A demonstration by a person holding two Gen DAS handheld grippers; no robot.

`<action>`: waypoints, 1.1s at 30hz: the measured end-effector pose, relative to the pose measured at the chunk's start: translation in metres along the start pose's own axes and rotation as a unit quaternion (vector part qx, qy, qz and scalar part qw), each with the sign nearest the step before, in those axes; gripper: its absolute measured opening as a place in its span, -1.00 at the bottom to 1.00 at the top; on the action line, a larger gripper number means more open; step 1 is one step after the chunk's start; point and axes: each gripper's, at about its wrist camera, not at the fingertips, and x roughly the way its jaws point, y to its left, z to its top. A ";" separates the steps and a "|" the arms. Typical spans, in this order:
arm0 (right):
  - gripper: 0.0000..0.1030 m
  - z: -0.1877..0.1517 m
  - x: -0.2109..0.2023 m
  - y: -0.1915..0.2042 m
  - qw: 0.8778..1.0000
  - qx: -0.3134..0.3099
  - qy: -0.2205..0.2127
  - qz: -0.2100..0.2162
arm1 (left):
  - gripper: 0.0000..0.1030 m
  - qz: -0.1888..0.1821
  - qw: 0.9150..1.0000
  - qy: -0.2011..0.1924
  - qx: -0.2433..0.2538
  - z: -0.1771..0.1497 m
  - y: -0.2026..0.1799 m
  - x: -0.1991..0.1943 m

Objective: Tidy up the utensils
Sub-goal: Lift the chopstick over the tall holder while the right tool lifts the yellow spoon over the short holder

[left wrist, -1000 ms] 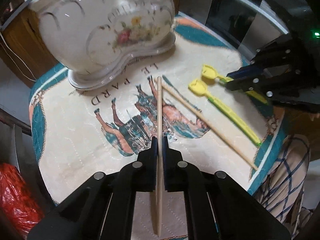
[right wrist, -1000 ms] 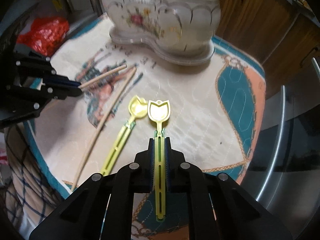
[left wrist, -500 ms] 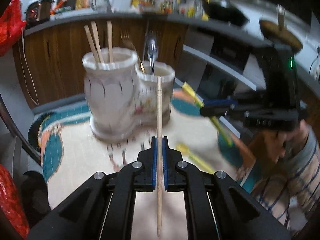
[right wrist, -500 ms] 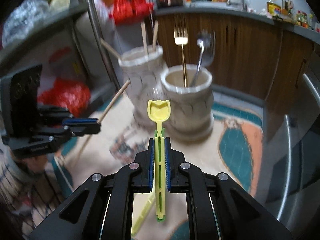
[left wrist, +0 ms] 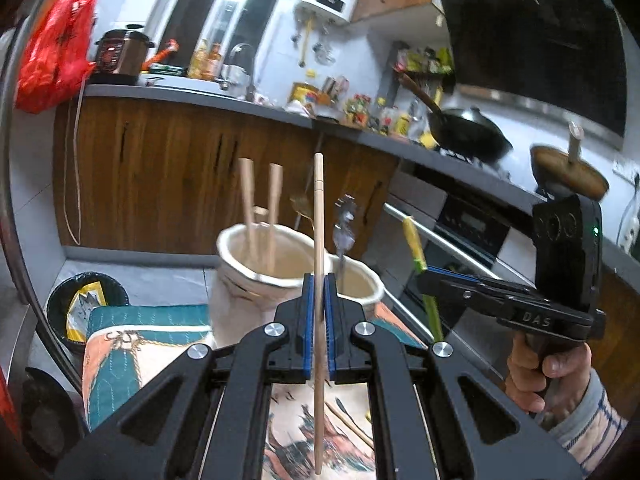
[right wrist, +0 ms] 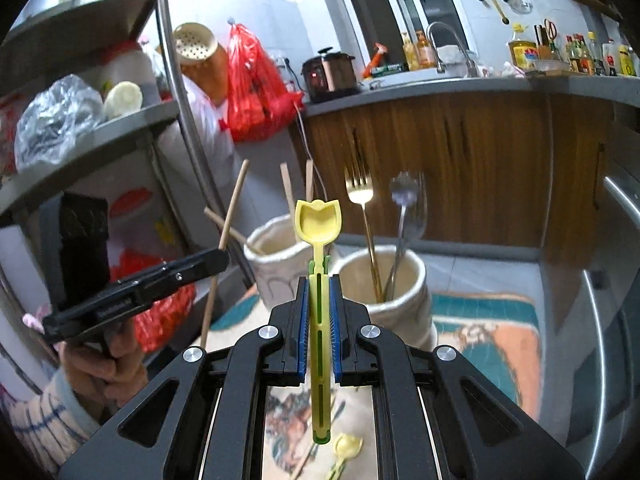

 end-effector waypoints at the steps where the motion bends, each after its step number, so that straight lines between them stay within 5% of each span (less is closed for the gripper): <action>1: -0.80 0.003 0.001 -0.001 1.000 0.001 -0.005 0.003 | -0.91 0.007 1.000 -0.003 -0.004 0.002 0.006 0.000; 9: -0.80 0.012 0.008 -0.004 1.000 -0.004 -0.012 0.009 | -0.91 0.024 1.000 -0.010 -0.015 0.022 0.030 0.013; 16: -0.80 0.029 0.003 -0.012 0.998 0.000 -0.065 -0.002 | -0.91 0.019 0.998 -0.037 -0.036 0.044 0.049 0.024; 27: -0.80 0.045 0.038 -0.020 0.996 0.017 -0.092 -0.005 | -0.91 -0.012 0.992 -0.111 -0.063 0.073 0.058 0.035; 33: -0.80 0.043 0.050 -0.023 0.994 0.026 -0.104 -0.015 | -0.91 -0.017 0.981 -0.179 -0.068 0.074 0.048 0.025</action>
